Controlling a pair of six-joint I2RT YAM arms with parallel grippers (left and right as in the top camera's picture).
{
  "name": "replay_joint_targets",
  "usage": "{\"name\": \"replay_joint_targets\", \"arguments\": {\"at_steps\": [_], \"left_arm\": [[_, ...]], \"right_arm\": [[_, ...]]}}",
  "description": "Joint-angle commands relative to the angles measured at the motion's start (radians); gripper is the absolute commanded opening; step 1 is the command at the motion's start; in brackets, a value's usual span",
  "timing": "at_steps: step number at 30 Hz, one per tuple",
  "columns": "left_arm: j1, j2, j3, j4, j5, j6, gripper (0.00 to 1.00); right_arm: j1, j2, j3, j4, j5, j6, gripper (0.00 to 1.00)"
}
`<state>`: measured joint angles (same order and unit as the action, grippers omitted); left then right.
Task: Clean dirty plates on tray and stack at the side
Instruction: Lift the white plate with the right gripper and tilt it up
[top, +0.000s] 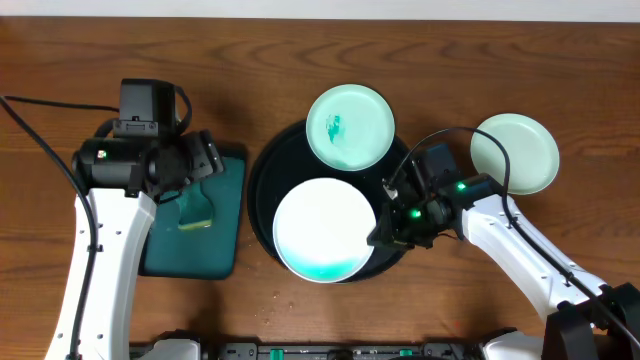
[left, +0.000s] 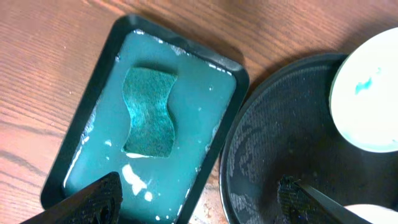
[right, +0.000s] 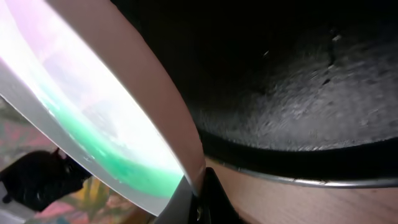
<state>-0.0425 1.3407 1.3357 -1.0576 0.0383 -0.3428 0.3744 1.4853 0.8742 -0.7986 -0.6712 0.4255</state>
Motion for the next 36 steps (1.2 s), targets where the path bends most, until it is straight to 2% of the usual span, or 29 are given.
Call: {"name": "replay_joint_targets", "arguments": {"at_steps": [1, 6, 10, 13, 18, 21, 24, 30, 36], "left_arm": [[-0.002, 0.018, 0.005, 0.022, -0.058, -0.001, 0.81], [-0.002, 0.058, 0.005, 0.029, -0.057, -0.002, 0.81], [-0.002, 0.105, 0.005, 0.022, -0.057, -0.002, 0.81], [-0.002, 0.132, 0.005, 0.019, -0.057, -0.002, 0.81], [-0.002, 0.141, 0.005, 0.030, -0.057, -0.002, 0.81], [-0.002, 0.140, 0.005, 0.035, -0.058, -0.001, 0.81], [-0.002, 0.140, 0.005, 0.035, -0.058, -0.002, 0.81], [0.053, 0.140, 0.005, 0.038, -0.056, -0.003, 0.81], [0.148, 0.140, 0.007, 0.019, -0.046, -0.006, 0.81]], "right_arm": [[-0.003, -0.007, 0.003, 0.008, 0.115, 0.071, 0.02], [-0.003, -0.007, 0.011, -0.014, 0.282, 0.075, 0.02], [-0.003, -0.007, 0.012, -0.053, 0.307, 0.075, 0.02], [-0.003, -0.007, 0.016, -0.127, 0.283, 0.072, 0.02], [0.000, -0.007, 0.016, -0.246, 0.146, -0.045, 0.02], [0.000, -0.007, 0.016, -0.260, 0.051, -0.095, 0.02], [0.000, -0.006, 0.038, -0.238, 0.038, -0.098, 0.02], [0.000, 0.064, 0.266, -0.332, 0.106, -0.106, 0.02], [0.000, 0.262, 0.607, -0.509, 0.178, -0.161, 0.02]]}}
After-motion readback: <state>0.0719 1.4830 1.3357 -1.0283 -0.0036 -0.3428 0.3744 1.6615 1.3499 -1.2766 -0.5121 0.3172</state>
